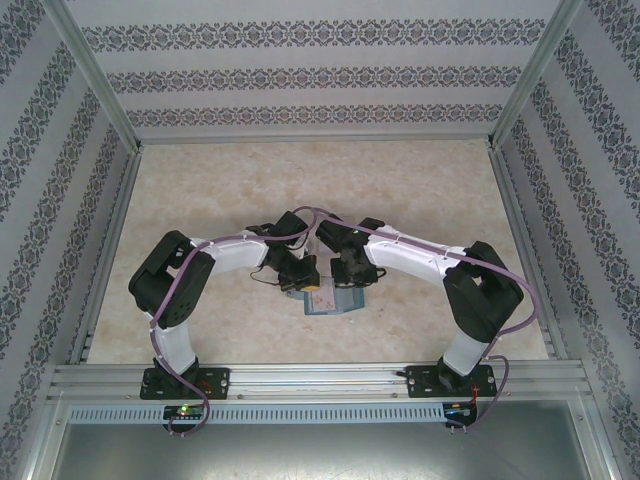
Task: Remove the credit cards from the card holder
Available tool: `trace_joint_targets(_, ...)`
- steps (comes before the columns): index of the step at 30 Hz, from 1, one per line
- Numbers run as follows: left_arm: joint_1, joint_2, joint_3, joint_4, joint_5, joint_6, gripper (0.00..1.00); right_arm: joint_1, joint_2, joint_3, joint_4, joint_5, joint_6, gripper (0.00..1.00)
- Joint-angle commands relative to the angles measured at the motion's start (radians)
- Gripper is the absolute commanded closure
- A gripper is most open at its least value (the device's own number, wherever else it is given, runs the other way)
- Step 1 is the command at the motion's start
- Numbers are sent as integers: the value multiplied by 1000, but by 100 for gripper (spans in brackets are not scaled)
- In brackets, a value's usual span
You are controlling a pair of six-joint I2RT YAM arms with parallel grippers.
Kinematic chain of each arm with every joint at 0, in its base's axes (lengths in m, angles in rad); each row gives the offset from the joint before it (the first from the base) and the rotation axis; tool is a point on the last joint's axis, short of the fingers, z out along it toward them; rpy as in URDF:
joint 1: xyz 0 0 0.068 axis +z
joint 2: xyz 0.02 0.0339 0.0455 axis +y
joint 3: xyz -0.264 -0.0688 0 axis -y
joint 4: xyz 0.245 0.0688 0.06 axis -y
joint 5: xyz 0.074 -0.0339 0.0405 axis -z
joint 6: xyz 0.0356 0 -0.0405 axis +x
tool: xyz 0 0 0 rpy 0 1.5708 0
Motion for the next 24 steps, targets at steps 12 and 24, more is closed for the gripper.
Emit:
trace_joint_targets(12,-12,8,12,-49,-19,20,100,-5,23,12,-153,211,-27,72)
trace_joint_targets(24,-14,9,11,-43,-16,17,100,-6,-105,42,-72,51,-10,71)
